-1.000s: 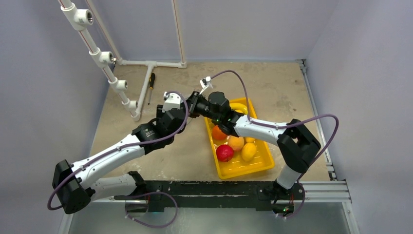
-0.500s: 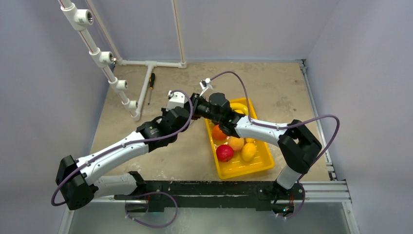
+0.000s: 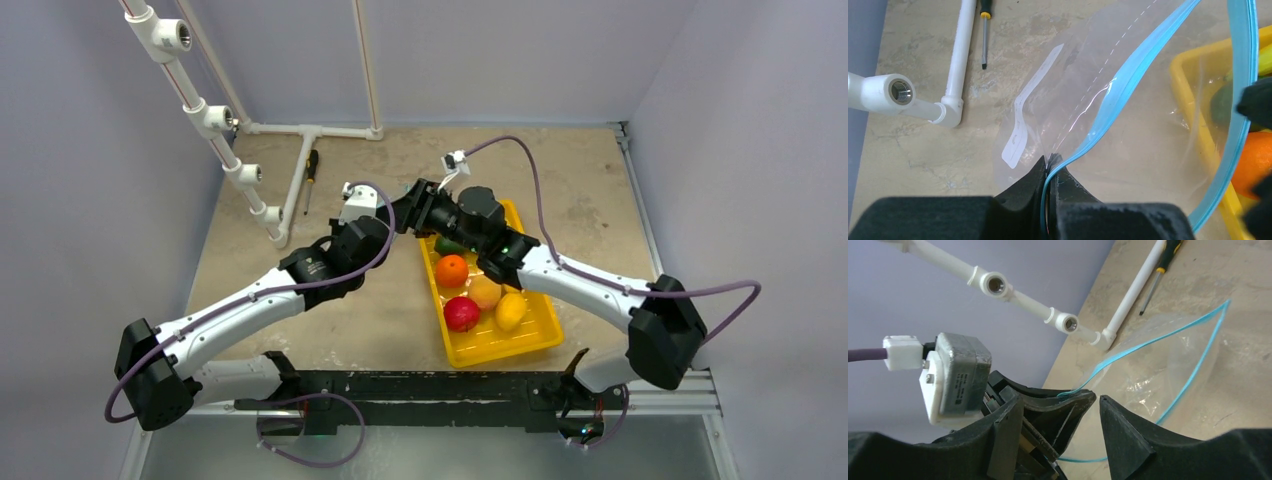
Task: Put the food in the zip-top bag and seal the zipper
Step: Open the zipper of the food storage bag.
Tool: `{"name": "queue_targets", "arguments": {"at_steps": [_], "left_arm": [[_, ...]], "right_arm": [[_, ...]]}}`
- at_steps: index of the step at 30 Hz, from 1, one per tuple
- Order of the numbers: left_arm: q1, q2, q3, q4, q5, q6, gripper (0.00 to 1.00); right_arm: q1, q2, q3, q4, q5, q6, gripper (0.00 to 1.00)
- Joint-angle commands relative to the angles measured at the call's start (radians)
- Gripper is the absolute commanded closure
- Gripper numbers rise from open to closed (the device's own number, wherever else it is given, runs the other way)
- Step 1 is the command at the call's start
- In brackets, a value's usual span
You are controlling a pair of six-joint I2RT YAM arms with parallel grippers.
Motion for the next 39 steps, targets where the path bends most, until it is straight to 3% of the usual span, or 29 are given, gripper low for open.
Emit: {"name": "queue_targets", "arguments": {"at_steps": [1,9,22,24,30,32,35,39], "left_arm": [[0.002,0.004,0.037,0.024,-0.022,-0.015,1.0],[0.002,0.009,0.026,0.042,0.003,-0.032,1.0],[0.001,-0.017,0.011,0.046,0.046,-0.05,1.0],[0.002,-0.019,0.012,0.046,0.052,-0.047,1.0],[0.001,-0.017,0.016,0.043,0.041,-0.037,1.0],[0.002,-0.009,0.024,0.042,0.035,-0.027,1.0],[0.002,0.017,0.052,0.029,0.019,-0.021,0.94],[0.001,0.042,0.082,0.014,0.004,-0.016,0.8]], "right_arm": [[-0.006,-0.079,-0.029,-0.073,0.086,-0.038,0.37],[-0.006,-0.116,-0.1,-0.114,0.129,-0.014,0.32],[-0.006,0.06,-0.01,-0.119,0.086,0.007,0.28],[-0.006,0.078,-0.001,-0.114,0.075,0.006,0.37],[-0.006,0.072,-0.016,-0.093,0.082,0.001,0.88],[-0.005,0.065,-0.018,-0.093,0.101,-0.008,1.0],[-0.004,0.052,-0.016,-0.091,0.122,-0.042,1.0],[-0.003,0.027,-0.031,-0.106,0.149,-0.05,1.0]]}}
